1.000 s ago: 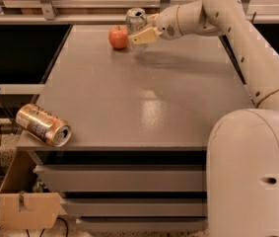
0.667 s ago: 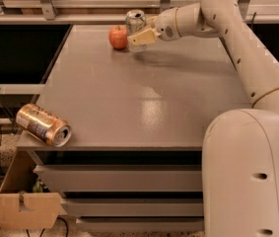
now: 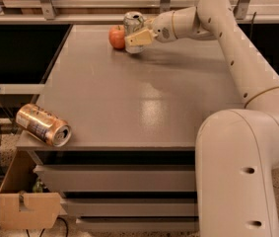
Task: Move 7up can near apple
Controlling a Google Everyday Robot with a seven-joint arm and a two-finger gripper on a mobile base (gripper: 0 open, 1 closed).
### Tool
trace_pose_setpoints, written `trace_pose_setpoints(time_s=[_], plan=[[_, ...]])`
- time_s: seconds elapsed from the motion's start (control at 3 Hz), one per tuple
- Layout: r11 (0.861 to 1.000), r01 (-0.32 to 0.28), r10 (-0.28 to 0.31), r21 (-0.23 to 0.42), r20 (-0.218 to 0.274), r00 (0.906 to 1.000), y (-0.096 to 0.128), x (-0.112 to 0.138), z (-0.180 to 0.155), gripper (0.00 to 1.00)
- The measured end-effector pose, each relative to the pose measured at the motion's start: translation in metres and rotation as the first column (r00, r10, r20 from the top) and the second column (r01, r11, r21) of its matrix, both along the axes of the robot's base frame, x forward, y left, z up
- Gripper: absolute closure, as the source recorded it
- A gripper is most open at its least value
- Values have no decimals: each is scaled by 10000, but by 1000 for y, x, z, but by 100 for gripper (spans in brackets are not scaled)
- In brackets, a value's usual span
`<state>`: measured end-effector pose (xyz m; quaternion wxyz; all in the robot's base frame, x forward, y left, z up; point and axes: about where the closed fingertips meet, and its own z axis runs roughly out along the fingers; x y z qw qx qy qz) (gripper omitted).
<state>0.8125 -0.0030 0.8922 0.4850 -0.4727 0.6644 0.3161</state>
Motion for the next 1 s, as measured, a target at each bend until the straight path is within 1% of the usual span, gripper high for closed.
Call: trace_pose_setpoints(time_s=[0.33,0.67,1.0], plan=[[9999,111,-110,69,-189,9998,0,3,-3,84],[9997,222,-219,93,-312,9993,-3,5,-6,61],[9997,250,-247,77,-316,9992,-5,5,-6,38]])
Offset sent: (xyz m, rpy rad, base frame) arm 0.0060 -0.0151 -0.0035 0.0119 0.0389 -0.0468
